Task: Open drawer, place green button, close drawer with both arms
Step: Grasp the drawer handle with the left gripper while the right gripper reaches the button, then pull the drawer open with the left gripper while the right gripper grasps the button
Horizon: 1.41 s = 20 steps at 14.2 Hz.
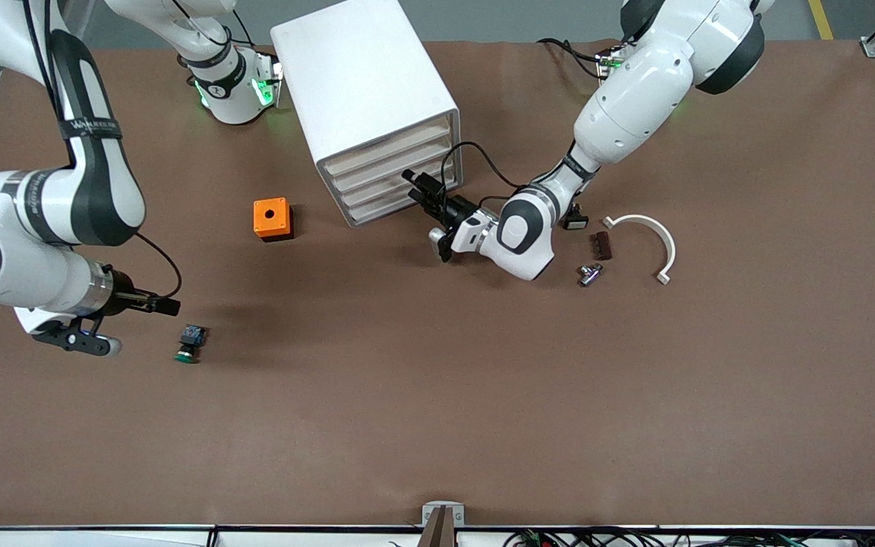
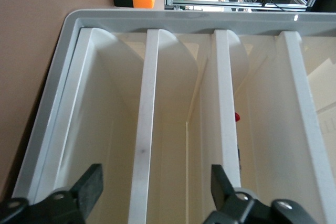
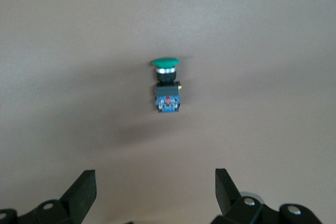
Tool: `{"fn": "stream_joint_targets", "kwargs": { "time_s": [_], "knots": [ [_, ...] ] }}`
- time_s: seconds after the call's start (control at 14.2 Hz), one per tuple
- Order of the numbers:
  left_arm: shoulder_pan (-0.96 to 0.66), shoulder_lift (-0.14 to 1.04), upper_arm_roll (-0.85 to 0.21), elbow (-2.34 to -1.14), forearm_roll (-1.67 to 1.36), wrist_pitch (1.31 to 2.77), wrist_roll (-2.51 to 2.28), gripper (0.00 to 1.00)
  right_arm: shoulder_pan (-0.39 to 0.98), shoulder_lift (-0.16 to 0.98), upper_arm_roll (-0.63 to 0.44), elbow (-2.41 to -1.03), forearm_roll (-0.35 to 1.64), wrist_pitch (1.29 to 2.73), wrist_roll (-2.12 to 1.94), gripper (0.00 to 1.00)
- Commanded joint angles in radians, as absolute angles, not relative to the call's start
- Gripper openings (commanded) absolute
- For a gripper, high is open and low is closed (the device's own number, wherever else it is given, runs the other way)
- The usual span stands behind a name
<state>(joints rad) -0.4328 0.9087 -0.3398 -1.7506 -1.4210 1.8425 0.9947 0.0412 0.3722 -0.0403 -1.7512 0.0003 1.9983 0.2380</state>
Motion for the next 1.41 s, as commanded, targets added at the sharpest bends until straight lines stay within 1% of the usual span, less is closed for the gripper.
{"fn": "stream_joint_targets", "kwargs": {
  "time_s": [0.0, 0.21, 0.42, 0.49, 0.57, 0.64, 1.06, 1.34],
  "knots": [
    [-0.471, 0.928, -0.342, -1.743, -1.483, 1.881, 1.06, 0.66, 0.037, 0.4, -0.038, -1.752, -0.044, 2.052, 0.252, 1.0],
    [-0.477, 0.933, -0.342, -1.743, -1.493, 1.887, 1.069, 0.43, 0.038, 0.472, -0.038, -1.753, -0.054, 2.147, 0.25, 1.0],
    [-0.472, 0.933, -0.338, -1.74, -1.491, 1.887, 1.063, 0.14, 0.037, 0.506, -0.038, -1.752, -0.058, 2.174, 0.249, 1.0],
    [-0.471, 0.931, -0.336, -1.736, -1.49, 1.887, 1.052, 0.07, 0.032, 0.52, -0.038, -1.752, -0.057, 2.18, 0.249, 1.0],
    [-0.471, 0.931, -0.334, -1.732, -1.489, 1.885, 1.046, 0.02, 0.031, 0.537, -0.038, -1.752, -0.058, 2.192, 0.249, 1.0],
    [-0.468, 0.931, -0.333, -1.724, -1.485, 1.885, 1.026, 0.0, 0.029, 0.557, -0.038, -1.752, -0.057, 2.209, 0.249, 1.0],
    [-0.457, 0.933, -0.296, -1.677, -1.421, 1.873, 0.936, 0.0, 0.023, 0.632, -0.038, -1.75, -0.057, 2.259, 0.252, 1.0],
    [-0.414, 0.943, -0.295, -1.64, -1.376, 1.873, 0.902, 0.0, 0.023, 0.646, -0.038, -1.752, -0.057, 2.255, 0.253, 1.0]
  ]
}}
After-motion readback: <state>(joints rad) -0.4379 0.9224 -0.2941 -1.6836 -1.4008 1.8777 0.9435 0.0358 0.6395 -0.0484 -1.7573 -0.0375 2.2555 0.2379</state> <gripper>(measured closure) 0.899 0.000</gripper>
